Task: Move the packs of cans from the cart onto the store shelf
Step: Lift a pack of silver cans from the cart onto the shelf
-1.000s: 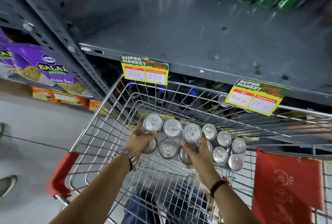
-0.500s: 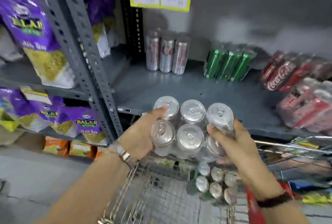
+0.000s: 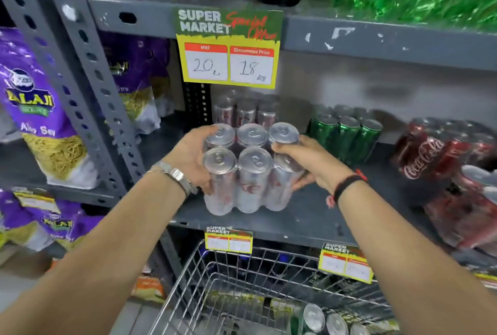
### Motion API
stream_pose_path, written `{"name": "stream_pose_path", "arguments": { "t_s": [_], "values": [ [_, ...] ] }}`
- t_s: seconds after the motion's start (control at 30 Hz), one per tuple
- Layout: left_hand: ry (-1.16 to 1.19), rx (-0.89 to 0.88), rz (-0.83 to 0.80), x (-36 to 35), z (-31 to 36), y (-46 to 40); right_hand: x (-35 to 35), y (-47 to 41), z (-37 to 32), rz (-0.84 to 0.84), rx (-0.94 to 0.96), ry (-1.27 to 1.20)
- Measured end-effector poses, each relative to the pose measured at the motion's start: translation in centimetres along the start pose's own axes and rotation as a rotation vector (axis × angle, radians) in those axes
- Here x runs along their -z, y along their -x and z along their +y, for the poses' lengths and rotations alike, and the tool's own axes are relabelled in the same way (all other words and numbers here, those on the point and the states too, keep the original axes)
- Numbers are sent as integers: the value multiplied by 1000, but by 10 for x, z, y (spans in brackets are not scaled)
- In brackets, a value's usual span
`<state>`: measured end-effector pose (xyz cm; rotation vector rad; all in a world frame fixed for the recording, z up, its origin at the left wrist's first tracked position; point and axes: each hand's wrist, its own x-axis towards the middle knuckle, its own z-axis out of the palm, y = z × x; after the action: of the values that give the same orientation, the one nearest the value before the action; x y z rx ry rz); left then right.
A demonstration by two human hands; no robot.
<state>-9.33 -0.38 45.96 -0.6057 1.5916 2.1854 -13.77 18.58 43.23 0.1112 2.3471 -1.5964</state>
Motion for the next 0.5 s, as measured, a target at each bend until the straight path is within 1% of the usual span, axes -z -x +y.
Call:
{"name": "stream_pose_path", "arguments": {
  "t_s": [0.07,0.2,0.27,0.33,0.37,0.4,0.43,0.5],
  "values": [
    [17,23,29,9,3,-15,-8,-17,-1,-35,-15,4],
    [42,7,12,23,-1,-40,-19,-38,2,-55,-38,17],
    [68,-7,-6,27,-3,-46,-19,-42,3,-50,-29,16],
    [46,-10,0,25,-5,-44,-18,-39,4,-67,-16,2],
    [29,-42,17,25,-9,-43,-17,-36,6,-74,-12,-28],
    [14,-117,57,23,-15,-40,-16,-30,11,-64,-4,-66],
    [-4,-230,135,23,-26,-40,-15,-22,18,-16,17,-87],
    [-93,-546,294,18,-62,-37,-9,4,46,201,118,-66]
  ]
}}
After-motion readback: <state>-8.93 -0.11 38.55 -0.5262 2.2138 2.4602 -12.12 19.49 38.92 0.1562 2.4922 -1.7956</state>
